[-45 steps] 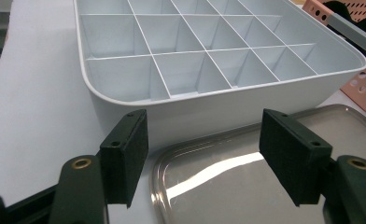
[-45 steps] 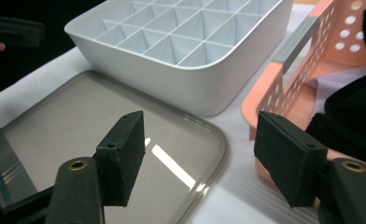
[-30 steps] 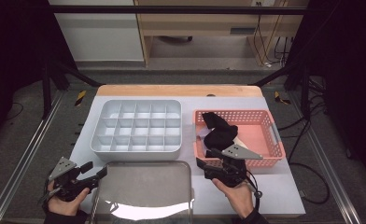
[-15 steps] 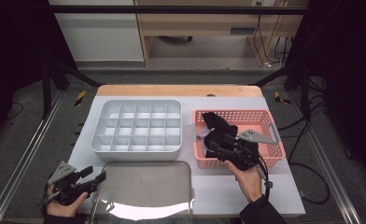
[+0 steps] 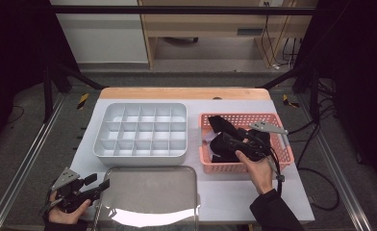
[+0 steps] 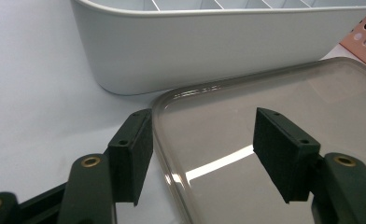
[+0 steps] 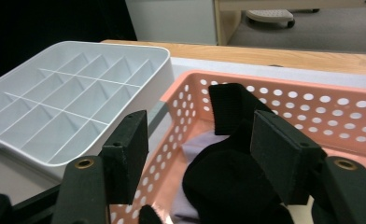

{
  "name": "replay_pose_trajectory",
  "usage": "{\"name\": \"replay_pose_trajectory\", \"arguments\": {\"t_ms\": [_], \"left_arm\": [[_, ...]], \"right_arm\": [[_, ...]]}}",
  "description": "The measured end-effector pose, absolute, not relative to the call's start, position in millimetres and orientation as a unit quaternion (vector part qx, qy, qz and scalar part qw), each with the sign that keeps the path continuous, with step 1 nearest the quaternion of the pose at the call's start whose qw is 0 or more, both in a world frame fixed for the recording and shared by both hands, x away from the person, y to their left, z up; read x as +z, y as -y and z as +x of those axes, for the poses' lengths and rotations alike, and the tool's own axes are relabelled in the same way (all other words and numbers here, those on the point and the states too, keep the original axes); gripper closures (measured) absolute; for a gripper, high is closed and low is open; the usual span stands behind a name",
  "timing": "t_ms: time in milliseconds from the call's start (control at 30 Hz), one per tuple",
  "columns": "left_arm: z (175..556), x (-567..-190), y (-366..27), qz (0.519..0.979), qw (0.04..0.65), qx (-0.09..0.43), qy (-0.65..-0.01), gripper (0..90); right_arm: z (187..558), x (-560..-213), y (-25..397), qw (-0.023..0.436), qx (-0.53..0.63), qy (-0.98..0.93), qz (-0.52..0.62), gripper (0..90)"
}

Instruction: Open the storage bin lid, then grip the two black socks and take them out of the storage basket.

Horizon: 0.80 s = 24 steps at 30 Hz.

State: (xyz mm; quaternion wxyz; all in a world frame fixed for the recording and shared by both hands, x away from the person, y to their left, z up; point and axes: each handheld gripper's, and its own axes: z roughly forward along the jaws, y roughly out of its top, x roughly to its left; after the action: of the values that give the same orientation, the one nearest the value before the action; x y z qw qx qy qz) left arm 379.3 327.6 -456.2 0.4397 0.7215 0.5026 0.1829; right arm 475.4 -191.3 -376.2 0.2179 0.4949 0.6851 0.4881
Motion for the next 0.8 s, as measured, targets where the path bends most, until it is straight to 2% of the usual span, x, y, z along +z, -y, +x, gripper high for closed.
{"name": "replay_pose_trajectory", "arguments": {"t_ms": [433,800], "left_arm": [[380,-459,-333,0.715,0.427,0.183,-0.523,37.3],[380,-462,-332,0.715,0.417,0.184,-0.529,36.2]], "right_arm": [[495,-381,194,0.216,0.463,-0.686,0.518,41.7],[500,-401,194,0.201,0.413,-0.701,0.545,46.6]]}}
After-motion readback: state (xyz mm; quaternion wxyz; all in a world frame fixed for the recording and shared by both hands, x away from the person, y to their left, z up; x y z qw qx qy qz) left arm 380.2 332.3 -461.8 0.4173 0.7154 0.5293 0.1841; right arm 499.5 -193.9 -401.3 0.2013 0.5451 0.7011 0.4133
